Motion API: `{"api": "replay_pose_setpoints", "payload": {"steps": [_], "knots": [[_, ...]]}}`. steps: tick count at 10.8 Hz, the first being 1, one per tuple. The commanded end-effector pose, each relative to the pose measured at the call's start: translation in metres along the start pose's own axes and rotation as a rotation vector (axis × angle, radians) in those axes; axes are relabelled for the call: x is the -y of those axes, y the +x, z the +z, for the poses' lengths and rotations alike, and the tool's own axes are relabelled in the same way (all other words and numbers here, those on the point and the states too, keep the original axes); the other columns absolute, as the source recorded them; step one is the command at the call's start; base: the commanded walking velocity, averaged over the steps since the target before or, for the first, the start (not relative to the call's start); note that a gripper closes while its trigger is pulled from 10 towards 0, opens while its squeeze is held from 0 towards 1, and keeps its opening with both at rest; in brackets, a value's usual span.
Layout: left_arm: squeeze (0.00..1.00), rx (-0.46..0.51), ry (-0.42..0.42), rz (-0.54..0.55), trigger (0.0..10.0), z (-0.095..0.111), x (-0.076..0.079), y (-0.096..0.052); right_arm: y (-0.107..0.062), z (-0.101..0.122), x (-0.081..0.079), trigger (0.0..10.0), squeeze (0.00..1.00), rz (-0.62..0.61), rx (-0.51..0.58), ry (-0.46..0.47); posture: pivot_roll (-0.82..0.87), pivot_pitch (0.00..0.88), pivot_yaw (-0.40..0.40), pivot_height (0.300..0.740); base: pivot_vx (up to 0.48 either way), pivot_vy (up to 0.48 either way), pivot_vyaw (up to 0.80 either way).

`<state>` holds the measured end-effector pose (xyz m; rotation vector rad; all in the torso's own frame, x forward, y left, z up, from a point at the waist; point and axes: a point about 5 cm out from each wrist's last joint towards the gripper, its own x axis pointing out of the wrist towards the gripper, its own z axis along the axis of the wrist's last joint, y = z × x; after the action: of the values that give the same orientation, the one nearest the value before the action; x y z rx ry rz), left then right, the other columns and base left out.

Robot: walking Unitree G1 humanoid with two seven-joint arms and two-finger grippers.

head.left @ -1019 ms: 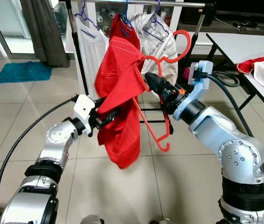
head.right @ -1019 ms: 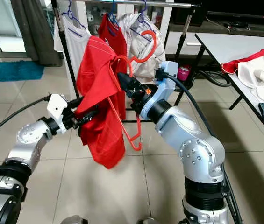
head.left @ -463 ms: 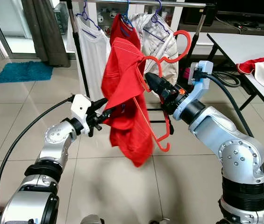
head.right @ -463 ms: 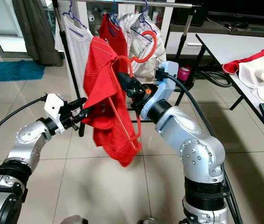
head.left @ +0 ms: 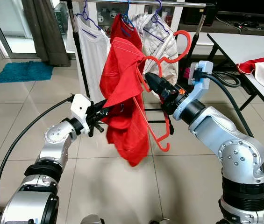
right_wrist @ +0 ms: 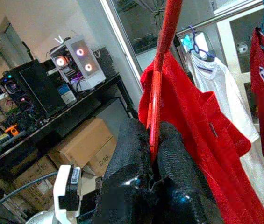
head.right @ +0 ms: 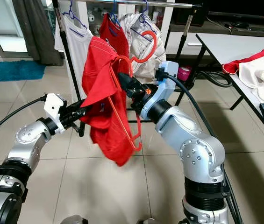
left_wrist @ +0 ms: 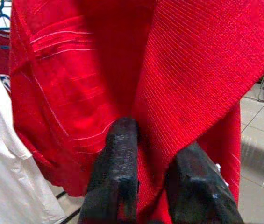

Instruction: Hang hanger

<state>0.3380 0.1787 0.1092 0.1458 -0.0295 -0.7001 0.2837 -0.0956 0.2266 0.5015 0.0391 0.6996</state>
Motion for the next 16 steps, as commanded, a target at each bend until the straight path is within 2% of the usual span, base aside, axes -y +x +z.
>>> {"api": "replay_pose_setpoints", "payload": {"steps": [1,4,5,6,8,9,10,11,12,15,16], "knots": [[0.0,0.015,0.01,-0.009,0.0,0.005,-0.001,0.004,-0.002,0.009,-0.005,10.0,0.0,0.017,0.041,-0.021,-0.1,0.024,-0.009,0.74,0.0,0.0,0.0],[0.0,0.015,0.01,-0.009,0.0,0.005,-0.001,0.004,-0.002,0.009,-0.005,10.0,0.0,0.017,0.041,-0.021,-0.1,0.024,-0.009,0.74,0.0,0.0,0.0],[0.0,0.087,-0.034,-0.023,0.0,0.029,-0.01,0.004,-0.005,0.005,-0.001,10.0,0.0,-0.009,0.019,-0.056,-0.1,0.028,0.002,0.74,0.0,0.0,0.0],[0.0,0.13,-0.04,-0.036,0.0,0.048,-0.015,0.003,-0.006,0.002,0.001,10.0,0.0,-0.022,0.007,-0.071,-0.1,0.03,0.003,0.74,0.0,0.0,0.0],[0.0,0.219,-0.009,-0.049,0.0,0.096,-0.022,0.007,-0.006,-0.009,0.006,10.0,0.0,-0.052,-0.031,-0.097,-0.08,0.036,-0.004,0.74,0.0,0.0,0.0],[0.0,0.224,-0.007,-0.062,0.0,0.102,-0.021,0.008,-0.006,-0.011,0.007,10.0,0.0,-0.058,-0.043,-0.109,-0.08,0.036,-0.004,0.74,0.0,0.0,0.0],[0.0,0.214,-0.018,-0.08,0.0,0.11,-0.017,0.008,-0.006,-0.015,0.009,10.0,0.0,-0.071,-0.066,-0.141,-0.08,0.036,-0.004,0.74,0.0,0.0,0.0],[0.0,0.199,-0.034,-0.096,0.0,0.12,-0.012,0.011,-0.006,-0.027,0.012,10.0,0.0,-0.088,-0.145,-0.242,-0.08,0.036,-0.001,0.74,0.0,0.0,0.0],[0.0,0.188,-0.044,-0.095,0.0,0.125,-0.009,0.015,-0.007,-0.032,0.011,10.0,0.0,-0.083,-0.162,-0.263,-0.08,0.036,-0.001,0.74,0.0,0.0,0.0],[0.0,0.14,-0.063,-0.21,0.0,0.122,0.021,0.028,-0.002,-0.032,0.009,10.0,0.0,-0.117,-0.14,-0.254,-0.08,0.029,0.006,0.74,0.0,0.0,0.0],[0.0,0.111,-0.079,-0.245,0.0,0.121,0.032,0.031,0.0,-0.035,0.012,10.0,0.0,-0.182,-0.132,-0.231,-0.08,0.025,0.009,0.74,0.0,0.0,0.0]]}}
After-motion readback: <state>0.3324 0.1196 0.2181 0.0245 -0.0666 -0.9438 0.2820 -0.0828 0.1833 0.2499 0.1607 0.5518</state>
